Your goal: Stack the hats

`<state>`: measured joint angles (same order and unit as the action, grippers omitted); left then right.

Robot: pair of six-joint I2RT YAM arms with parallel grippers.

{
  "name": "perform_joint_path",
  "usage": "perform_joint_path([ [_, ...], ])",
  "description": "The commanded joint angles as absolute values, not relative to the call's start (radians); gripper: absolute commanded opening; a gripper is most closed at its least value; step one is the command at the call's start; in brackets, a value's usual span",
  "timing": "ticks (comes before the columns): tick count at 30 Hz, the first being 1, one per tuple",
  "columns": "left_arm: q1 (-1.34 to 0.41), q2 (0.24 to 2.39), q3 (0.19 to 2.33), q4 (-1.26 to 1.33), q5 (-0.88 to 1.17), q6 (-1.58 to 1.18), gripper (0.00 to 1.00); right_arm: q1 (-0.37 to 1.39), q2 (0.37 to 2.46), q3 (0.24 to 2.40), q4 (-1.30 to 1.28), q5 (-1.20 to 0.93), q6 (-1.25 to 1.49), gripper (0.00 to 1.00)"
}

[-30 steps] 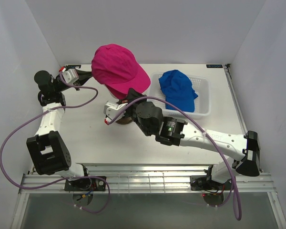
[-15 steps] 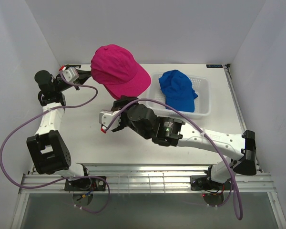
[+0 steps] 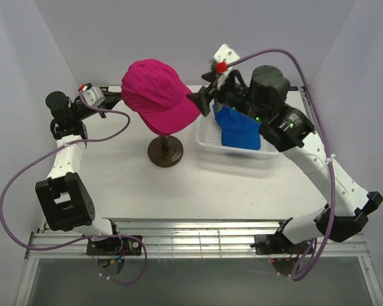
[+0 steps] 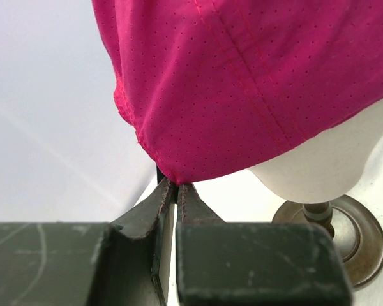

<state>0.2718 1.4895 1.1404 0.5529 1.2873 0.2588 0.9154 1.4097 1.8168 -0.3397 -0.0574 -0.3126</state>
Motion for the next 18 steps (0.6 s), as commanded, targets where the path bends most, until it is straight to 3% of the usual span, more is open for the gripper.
perform_joint_path([
  [1,0.272,1.494,1.183,0.534,1.243,0.239,0.0,0.723,1.433,1.827,-0.394,-0.305,0.03,0.73],
  [6,0.267,1.497,1.181,0.534,1.212,0.239,0.0,0.568,1.493,1.804,-0.376,-0.431,0.225,0.72],
  [10,0.265,1.491,1.177,0.534,1.223,0.232,0.0,0.561,1.419,1.679,-0.261,-0.451,0.141,0.69],
  [14,0.264,1.488,1.18,0.534,1.232,0.219,0.0,0.561,1.269,1.434,-0.135,-0.39,-0.091,0.59],
  [18,0.262,1.489,1.189,0.534,1.23,0.2,0.0,0.563,1.096,1.127,0.177,-0.298,-0.435,0.52],
])
